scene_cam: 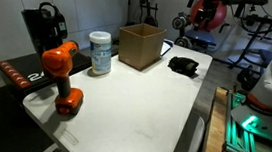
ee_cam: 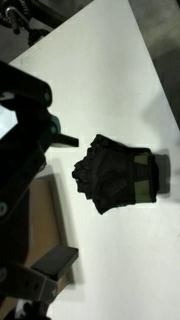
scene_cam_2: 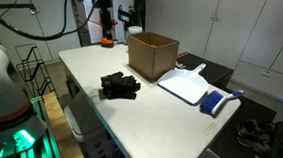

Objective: Move the gloves to the right one by one

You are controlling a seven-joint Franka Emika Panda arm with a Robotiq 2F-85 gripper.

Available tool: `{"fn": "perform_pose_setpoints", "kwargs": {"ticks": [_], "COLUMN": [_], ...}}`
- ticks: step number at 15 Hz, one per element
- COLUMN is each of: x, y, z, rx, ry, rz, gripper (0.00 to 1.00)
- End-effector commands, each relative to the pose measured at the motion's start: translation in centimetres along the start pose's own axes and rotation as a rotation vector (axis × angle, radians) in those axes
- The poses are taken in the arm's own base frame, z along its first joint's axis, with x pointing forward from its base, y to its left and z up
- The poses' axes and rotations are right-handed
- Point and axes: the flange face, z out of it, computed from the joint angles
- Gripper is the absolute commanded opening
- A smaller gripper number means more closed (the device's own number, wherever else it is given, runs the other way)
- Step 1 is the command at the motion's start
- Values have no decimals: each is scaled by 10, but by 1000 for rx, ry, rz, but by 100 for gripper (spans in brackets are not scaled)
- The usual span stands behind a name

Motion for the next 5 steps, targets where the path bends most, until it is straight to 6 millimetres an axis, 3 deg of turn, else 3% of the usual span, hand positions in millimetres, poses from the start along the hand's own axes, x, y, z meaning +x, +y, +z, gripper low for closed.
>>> {"fn": "perform_pose_setpoints", "kwargs": {"ticks": [1,4,5], "x": [-12,-14,-10], "y": [-9,-14,-11], "z": [-33,-48,-44], "rx": [53,-20,11], "ry": [22,120,86], "rz": [106,113,93], "gripper": [100,100,100]}}
